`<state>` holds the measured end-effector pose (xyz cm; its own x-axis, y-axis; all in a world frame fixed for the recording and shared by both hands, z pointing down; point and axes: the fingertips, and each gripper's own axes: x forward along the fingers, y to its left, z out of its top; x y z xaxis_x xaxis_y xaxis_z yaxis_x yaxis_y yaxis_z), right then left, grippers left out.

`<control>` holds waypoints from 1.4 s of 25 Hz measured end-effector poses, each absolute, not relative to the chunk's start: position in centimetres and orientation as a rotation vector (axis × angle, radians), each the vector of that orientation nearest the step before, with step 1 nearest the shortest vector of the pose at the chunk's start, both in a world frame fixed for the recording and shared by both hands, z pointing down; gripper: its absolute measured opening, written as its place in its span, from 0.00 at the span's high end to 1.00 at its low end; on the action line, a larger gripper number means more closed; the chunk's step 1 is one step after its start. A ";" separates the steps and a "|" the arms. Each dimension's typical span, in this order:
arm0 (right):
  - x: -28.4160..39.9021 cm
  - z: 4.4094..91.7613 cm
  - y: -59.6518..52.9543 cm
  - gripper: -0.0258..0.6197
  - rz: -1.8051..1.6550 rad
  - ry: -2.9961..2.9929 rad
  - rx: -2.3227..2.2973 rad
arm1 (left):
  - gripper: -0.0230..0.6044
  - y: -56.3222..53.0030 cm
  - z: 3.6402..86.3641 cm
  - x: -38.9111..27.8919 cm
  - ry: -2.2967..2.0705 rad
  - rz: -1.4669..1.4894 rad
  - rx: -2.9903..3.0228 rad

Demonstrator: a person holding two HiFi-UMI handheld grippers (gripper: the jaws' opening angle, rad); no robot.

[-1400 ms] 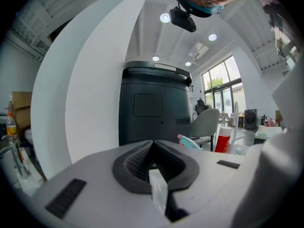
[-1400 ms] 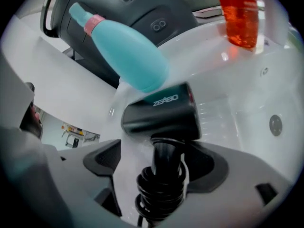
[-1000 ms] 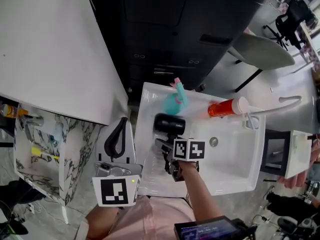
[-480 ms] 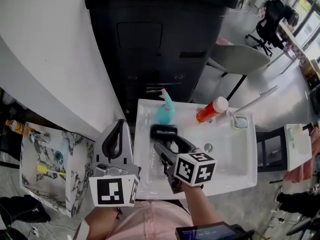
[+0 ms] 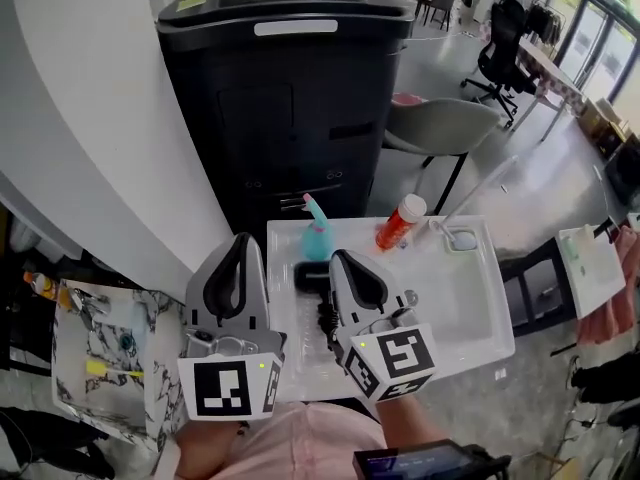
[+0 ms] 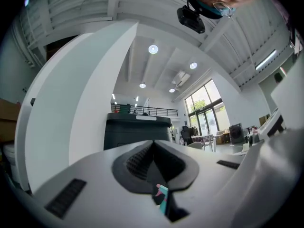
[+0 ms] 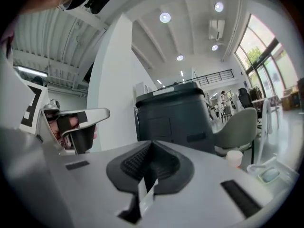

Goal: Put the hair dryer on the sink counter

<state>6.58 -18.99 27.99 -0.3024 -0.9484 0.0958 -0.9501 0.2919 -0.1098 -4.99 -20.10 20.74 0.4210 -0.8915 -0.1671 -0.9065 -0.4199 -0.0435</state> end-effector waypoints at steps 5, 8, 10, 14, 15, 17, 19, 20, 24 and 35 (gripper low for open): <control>7.5 26.7 -18.1 0.96 0.105 -2.465 1.914 | 0.95 -19.5 20.5 -4.0 1.571 0.185 -2.559; 7.6 26.2 -17.9 0.96 0.065 -2.464 1.924 | 0.95 -19.5 20.5 -3.8 1.560 0.183 -2.565; 7.6 26.0 -17.8 0.96 0.029 -2.458 1.918 | 0.95 -19.4 20.6 -3.7 1.557 0.181 -2.566; 7.5 25.7 -17.6 0.96 0.019 -2.477 1.915 | 0.95 -19.4 20.6 -3.4 1.551 0.185 -2.567; 7.5 25.7 -17.6 0.96 0.021 -2.481 1.917 | 0.95 -19.4 20.6 -3.4 1.549 0.186 -2.567; 7.6 25.6 -17.6 0.96 0.026 -2.486 1.918 | 0.95 -19.4 20.7 -3.2 1.546 0.184 -2.570; 7.7 25.6 -17.7 0.96 0.030 -2.489 1.918 | 0.95 -19.4 20.7 -3.0 1.544 0.182 -2.573; 7.8 25.6 -17.7 0.96 0.032 -2.489 1.918 | 0.95 -19.4 20.7 -3.0 1.543 0.181 -2.573; 8.0 25.7 -17.6 0.96 0.038 -2.489 1.914 | 0.95 -19.3 21.0 -2.6 1.543 0.174 -2.574; 8.7 25.8 -17.6 0.96 0.037 -2.500 1.903 | 0.95 -19.2 21.2 -1.5 1.539 0.165 -2.570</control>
